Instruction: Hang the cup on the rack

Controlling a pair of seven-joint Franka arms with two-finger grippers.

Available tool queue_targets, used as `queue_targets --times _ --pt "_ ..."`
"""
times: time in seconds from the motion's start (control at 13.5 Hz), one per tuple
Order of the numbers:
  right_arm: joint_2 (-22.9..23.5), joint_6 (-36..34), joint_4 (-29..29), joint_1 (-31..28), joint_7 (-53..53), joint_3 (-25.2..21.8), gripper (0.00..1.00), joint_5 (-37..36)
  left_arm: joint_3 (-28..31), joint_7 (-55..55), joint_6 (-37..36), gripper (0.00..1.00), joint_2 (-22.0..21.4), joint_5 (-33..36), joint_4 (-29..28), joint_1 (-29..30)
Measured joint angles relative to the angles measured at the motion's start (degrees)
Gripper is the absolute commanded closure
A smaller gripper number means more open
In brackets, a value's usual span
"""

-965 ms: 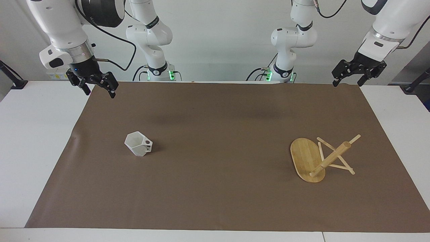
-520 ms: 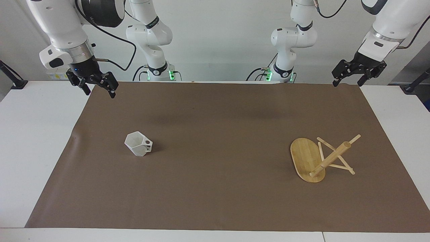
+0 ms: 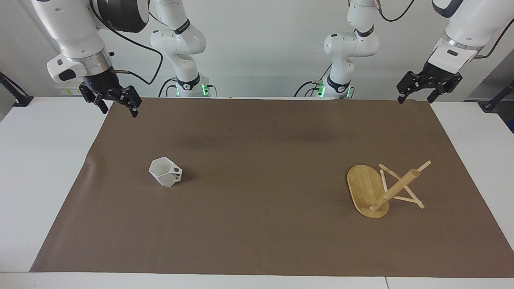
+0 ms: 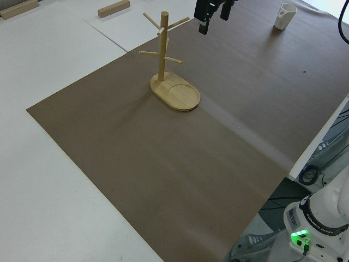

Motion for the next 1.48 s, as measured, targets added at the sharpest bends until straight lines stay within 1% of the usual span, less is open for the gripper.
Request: queue_targets --times 0.97,1.48 --pt "0.0 0.0 0.0 0.0 -0.1 -0.2 0.00 0.0 0.0 0.0 0.0 0.00 0.0 0.0 0.0 0.0" --pt "0.0 0.0 -0.1 0.0 -2.8 -0.2 0.00 0.0 0.0 0.0 0.0 0.00 0.0 0.0 0.0 0.0"
